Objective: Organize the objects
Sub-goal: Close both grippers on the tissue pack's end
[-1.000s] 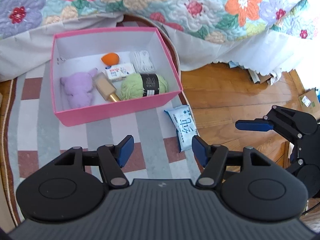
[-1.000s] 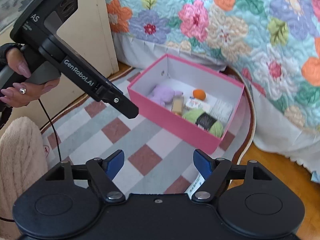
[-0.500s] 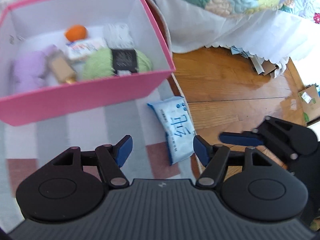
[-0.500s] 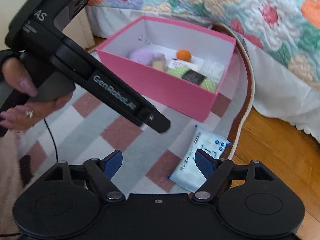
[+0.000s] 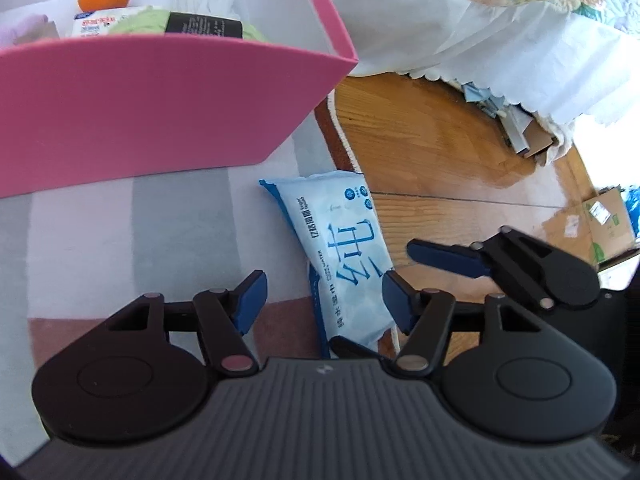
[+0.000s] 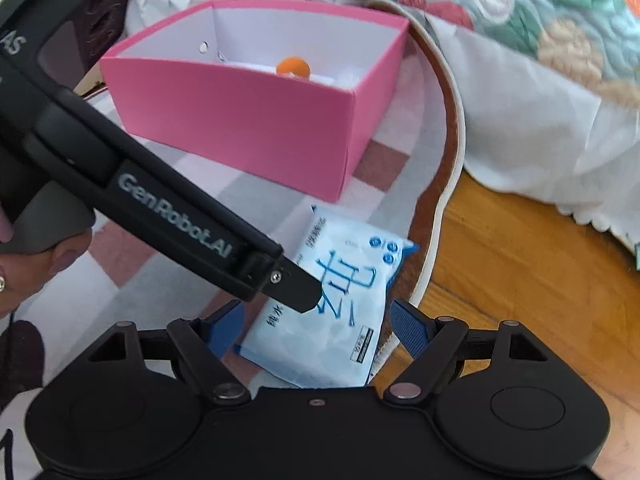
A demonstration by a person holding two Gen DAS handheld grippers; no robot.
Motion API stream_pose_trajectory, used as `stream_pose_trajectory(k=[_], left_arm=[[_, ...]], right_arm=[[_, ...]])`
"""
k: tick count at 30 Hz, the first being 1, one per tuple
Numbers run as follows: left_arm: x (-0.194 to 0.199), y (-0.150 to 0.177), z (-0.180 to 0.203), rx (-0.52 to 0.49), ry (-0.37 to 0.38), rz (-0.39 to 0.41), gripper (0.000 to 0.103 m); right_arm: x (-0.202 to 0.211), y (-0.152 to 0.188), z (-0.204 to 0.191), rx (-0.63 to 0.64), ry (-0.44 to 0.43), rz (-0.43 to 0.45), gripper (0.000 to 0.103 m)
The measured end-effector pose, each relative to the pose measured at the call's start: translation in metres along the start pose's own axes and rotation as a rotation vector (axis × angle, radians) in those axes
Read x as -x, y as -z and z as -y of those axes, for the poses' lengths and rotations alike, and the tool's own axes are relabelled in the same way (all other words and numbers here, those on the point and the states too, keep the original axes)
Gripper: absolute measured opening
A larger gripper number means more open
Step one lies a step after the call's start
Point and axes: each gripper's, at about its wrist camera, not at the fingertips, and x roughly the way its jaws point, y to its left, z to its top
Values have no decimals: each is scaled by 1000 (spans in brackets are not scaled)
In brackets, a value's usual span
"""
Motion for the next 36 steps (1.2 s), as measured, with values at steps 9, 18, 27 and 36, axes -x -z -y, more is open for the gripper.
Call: stream_pose_trajectory(k=[9, 18, 27, 36], left_arm=[[-13, 6, -9, 1, 38, 58, 34], [-16, 11, -23, 92, 104, 60, 21], [-9, 15, -18, 99, 97, 33, 21], [30, 12, -6, 72, 63, 9, 21]], right_arm=[[-19, 6, 1, -37, -30, -19, 87], [-23, 11, 4, -142, -21, -19, 81], [-12, 6, -8, -149, -1, -17, 65], [11, -11, -24, -173, -15, -21, 64]])
